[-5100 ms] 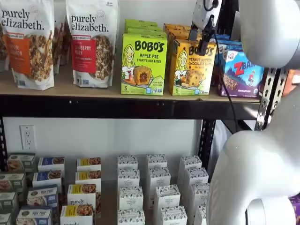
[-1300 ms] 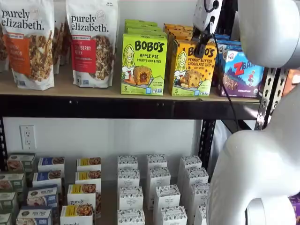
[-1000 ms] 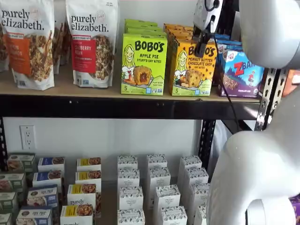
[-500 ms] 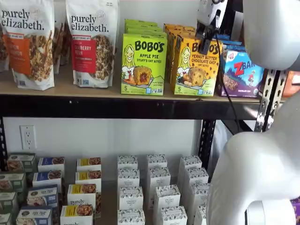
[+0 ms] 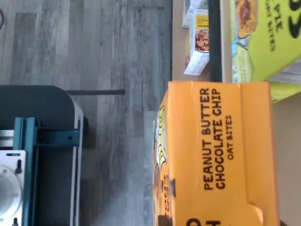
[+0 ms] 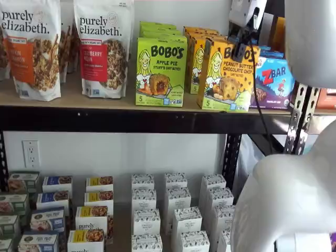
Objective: Pick up the orange box on the top shelf, the fifth box from the left
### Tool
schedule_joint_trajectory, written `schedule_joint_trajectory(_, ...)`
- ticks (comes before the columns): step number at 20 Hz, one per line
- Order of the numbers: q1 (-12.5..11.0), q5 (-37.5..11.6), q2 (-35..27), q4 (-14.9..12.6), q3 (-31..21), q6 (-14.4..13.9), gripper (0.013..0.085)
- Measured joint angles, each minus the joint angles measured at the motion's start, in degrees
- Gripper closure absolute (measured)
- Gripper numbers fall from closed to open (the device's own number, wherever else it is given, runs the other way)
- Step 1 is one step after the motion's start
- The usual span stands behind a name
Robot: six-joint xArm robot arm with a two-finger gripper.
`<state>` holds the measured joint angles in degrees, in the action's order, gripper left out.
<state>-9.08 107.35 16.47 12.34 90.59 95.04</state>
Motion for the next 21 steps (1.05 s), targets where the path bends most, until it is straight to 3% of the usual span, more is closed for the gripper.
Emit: schedule_joint_trajectory(21,-4.20,3.95,15.14,0.71,-12.77,3.38,0.0810)
